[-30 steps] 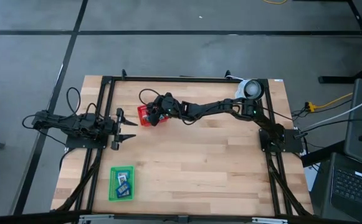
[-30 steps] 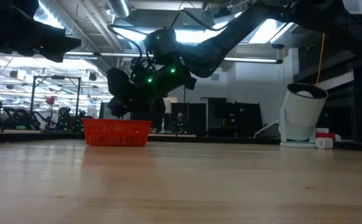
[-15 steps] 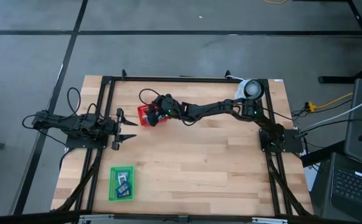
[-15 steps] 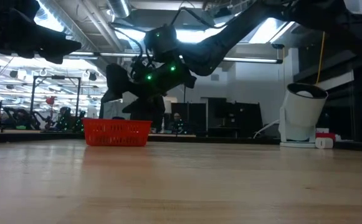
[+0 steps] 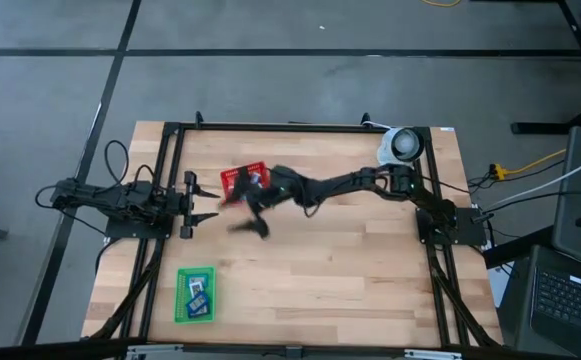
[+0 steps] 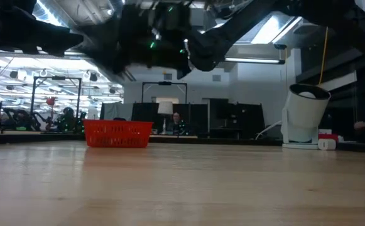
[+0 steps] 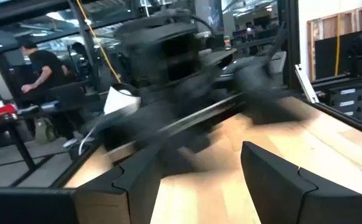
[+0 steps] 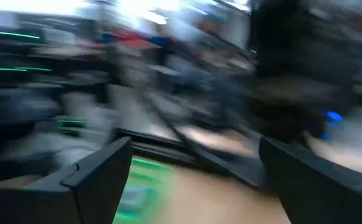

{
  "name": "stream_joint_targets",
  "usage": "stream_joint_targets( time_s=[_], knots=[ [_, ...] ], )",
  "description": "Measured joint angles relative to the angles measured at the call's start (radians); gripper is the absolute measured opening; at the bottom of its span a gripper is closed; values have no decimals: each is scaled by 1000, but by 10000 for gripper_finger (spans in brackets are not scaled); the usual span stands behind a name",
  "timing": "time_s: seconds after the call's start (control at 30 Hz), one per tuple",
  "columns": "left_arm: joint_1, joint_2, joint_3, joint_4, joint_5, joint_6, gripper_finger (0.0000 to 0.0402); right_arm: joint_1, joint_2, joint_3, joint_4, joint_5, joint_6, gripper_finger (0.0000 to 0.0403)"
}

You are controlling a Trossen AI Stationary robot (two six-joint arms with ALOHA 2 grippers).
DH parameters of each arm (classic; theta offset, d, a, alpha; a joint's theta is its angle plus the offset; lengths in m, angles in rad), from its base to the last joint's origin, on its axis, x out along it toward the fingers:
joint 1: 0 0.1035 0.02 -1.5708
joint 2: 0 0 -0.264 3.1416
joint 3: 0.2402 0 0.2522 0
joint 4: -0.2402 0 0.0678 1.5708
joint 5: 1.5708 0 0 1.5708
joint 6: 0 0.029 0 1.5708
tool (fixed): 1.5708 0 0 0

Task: Pick & Place Office items
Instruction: Return to Home Position

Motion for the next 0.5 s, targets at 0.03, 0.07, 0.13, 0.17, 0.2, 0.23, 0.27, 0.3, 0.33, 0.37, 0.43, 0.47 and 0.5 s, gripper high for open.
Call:
stream_joint_targets(
  time_s=[0.03,0.07,0.13,0.17,0.2,0.23,0.27,0.3,0.33,0.37,0.43,0.47,0.5],
  knots=[
    [5,0,0,2,3,3,212,9,-5,-28,72,-70,-6,354],
    [9,0,0,5,9,9,212,15,-11,-71,144,-111,-4,354],
    [25,0,0,1,-4,10,212,29,-25,-189,282,-120,-4,354],
    [28,0,0,0,0,10,212,35,-38,-263,345,-96,4,354],
    [31,0,0,-2,8,9,212,40,-54,-343,416,-68,18,354],
    [35,0,0,-14,8,4,212,44,-76,-427,500,-39,22,354],
    [38,0,0,-31,6,-3,212,49,-104,-513,598,-17,19,354],
    [41,0,0,-49,6,-9,212,53,-139,-601,700,5,7,354],
    [42,0,0,-62,6,-14,212,56,-177,-691,800,26,-12,354],
    [43,0,0,-73,5,-16,212,60,-217,-775,835,53,-35,354],
    [49,0,0,-83,0,-15,212,83,-324,-939,817,160,-61,354],
    [52,0,0,-75,-1,-8,212,103,-376,-998,826,228,-80,354],
    [55,0,0,-65,0,2,212,125,-436,-1057,834,268,-105,354]
  ],
)
